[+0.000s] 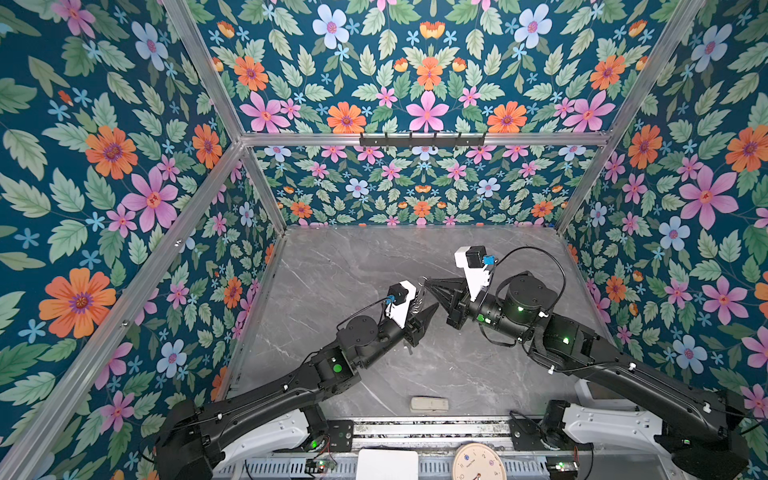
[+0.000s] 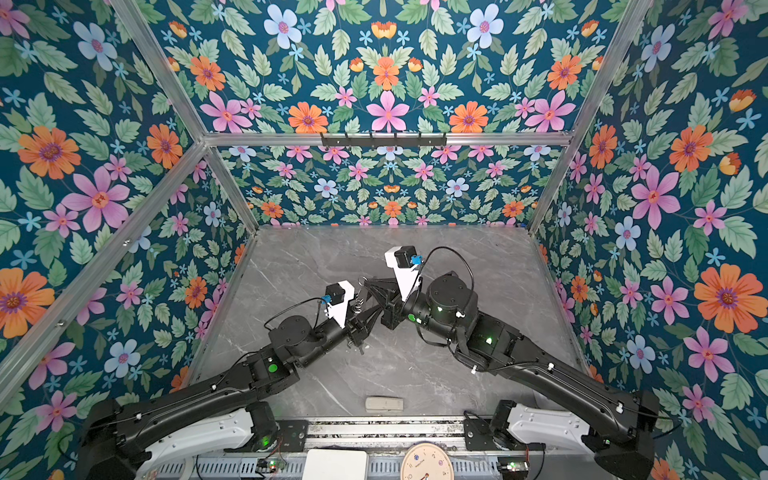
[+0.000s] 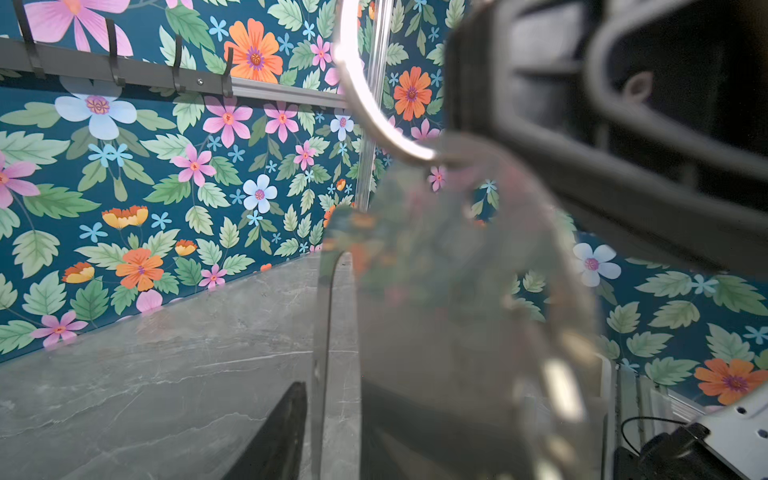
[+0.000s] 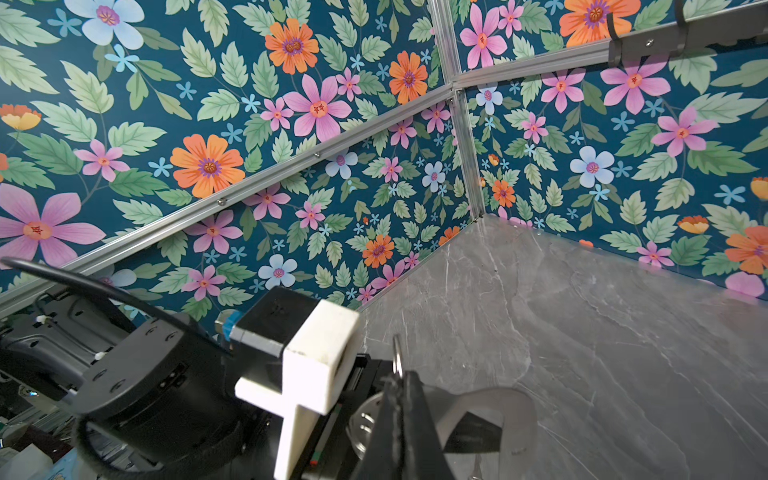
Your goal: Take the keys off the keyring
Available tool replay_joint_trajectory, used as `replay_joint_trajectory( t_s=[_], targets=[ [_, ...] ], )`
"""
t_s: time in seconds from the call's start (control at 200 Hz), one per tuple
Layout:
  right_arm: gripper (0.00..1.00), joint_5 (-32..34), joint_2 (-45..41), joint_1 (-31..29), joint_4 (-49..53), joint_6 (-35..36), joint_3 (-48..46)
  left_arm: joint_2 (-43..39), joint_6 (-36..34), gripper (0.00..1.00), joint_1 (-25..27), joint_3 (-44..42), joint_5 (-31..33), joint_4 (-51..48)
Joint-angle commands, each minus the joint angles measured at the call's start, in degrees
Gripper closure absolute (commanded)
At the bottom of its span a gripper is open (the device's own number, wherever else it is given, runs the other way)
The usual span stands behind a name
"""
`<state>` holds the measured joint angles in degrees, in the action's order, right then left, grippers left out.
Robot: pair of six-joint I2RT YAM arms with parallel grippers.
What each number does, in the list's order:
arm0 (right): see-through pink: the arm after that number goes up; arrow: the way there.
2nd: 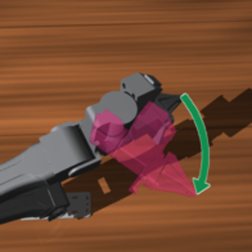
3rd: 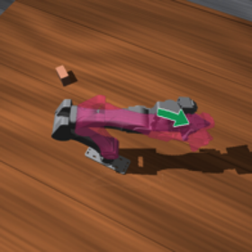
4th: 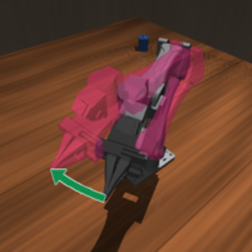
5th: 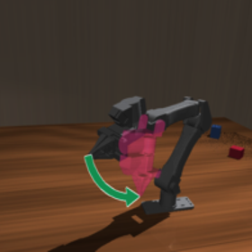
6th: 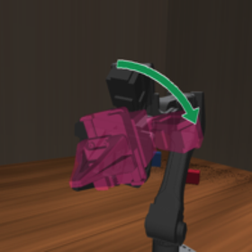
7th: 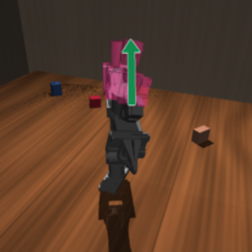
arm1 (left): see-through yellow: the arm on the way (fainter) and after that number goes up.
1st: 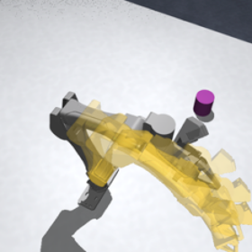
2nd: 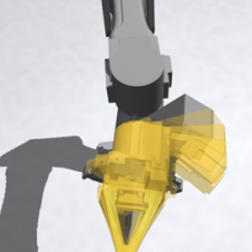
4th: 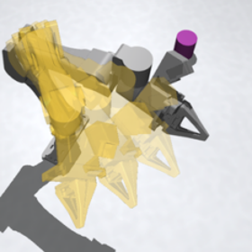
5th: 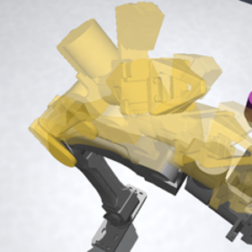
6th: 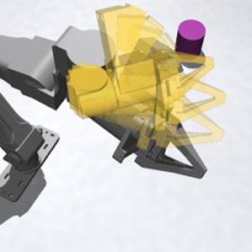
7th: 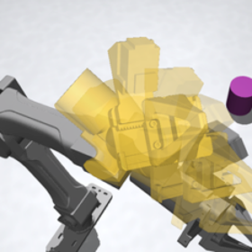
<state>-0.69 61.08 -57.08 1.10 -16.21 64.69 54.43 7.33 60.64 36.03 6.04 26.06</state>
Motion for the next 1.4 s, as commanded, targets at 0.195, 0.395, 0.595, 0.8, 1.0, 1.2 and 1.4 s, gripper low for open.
replay_joint_trajectory(
  t_s=[0.195,0.395,0.595,0.8,1.0,1.2,1.4],
  targets=[
    [1.0,2.61,1.14,-0.07,0.03,-0.3,1.14,-0.12,0.83,0.76,0.03,0.7,0.28,-1.14],
    [1.0,2.97,1.8,-0.12,0.56,-0.75,1.75,-0.03,1.36,0.86,0.15,1.14,0.26,-1.75],
    [1.0,3.65,2.62,-0.09,1.66,-1.45,2.32,-0.4,2.34,0.96,0.1,1.21,0.21,-2.4],
    [0.73,2.62,2.54,1.79,3.89,-3.21,2.45,-0.78,6.97,1.0,0.01,2.18,1.53,-4.39],
    [0.54,2.58,-3.13,3.54,3.34,-2.68,-2.9,-2.87,9.62,1.0,0.05,3.16,1.62,-6.19],
    [0.46,-8.09,-11.92,8.51,-2.38,-5.99,-14.66,-4.2,9.92,1.0,-0.05,3.86,0.79,-5.57],
    [0.44,-26.73,-11.72,12.33,-13.05,-11.9,-22.35,-4.33,9.88,1.0,-0.05,5.5,-1.47,-4.45]
  ],
)
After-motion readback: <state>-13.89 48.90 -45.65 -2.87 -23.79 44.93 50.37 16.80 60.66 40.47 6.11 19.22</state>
